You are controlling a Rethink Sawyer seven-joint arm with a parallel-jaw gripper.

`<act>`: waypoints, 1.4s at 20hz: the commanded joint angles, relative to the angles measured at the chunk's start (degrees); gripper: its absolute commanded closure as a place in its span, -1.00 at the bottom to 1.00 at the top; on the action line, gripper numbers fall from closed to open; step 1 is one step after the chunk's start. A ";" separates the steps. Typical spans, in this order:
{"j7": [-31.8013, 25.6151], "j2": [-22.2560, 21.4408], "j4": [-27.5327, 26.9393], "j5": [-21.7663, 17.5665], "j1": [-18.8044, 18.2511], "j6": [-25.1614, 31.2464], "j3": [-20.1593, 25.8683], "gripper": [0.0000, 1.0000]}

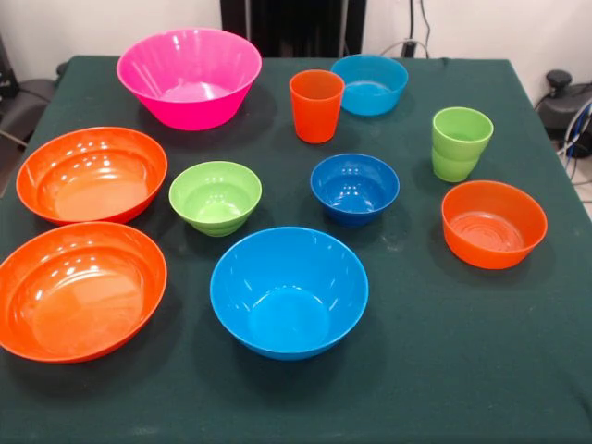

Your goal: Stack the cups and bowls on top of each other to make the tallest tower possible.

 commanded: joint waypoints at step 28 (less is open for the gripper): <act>8.90 24.30 3.92 -2.88 -2.31 -27.57 3.41 -1.00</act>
